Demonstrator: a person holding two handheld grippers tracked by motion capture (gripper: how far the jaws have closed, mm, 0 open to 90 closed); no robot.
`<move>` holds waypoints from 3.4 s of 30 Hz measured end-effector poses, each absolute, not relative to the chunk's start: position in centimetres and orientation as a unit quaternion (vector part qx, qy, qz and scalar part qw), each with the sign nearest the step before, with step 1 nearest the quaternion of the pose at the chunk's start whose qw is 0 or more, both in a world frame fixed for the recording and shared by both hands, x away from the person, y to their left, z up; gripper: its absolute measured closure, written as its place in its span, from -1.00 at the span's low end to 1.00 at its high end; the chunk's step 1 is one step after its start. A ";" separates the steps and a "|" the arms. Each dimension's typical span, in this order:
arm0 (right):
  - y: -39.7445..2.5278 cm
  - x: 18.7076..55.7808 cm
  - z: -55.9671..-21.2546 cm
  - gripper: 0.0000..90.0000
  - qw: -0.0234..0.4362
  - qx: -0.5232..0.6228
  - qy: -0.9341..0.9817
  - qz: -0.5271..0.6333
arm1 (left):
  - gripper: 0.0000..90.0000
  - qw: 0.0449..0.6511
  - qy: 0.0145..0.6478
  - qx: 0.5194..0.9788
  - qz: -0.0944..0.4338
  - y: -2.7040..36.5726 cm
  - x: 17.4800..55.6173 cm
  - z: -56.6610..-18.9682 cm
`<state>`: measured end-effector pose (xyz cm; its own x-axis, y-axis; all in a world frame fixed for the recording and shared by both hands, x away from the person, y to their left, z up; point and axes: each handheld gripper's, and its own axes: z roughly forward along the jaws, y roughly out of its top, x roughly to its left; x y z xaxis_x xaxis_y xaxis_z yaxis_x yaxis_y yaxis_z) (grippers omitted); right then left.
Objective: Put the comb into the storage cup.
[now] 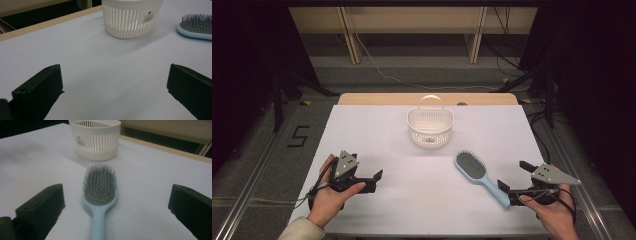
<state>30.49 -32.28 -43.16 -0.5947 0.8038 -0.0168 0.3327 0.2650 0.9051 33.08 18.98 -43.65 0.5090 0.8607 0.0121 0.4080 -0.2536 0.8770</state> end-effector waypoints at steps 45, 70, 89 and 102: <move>-25.9 36.0 -43.5 -0.49 0.131 0.400 0.884 0.202 | -1.00 0.443 0.421 0.751 0.249 18.9 33.0 -43.8; -24.5 38.0 -44.5 -0.23 0.085 0.417 0.899 0.103 | -0.99 0.444 0.422 0.751 0.246 18.9 33.0 -43.8; -24.2 38.5 -45.0 -0.02 0.073 0.421 0.900 0.085 | -0.98 0.444 0.423 0.751 0.246 18.9 33.0 -43.8; -23.8 38.7 -45.2 0.16 0.068 0.421 0.902 0.070 | -0.98 0.444 0.423 0.751 0.245 18.9 33.0 -43.8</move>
<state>38.69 -23.77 -45.21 -0.6354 0.7695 -0.0639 0.7504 0.6349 0.1836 33.00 18.92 -43.81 0.5218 0.8531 -0.0065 0.4176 -0.2488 0.8739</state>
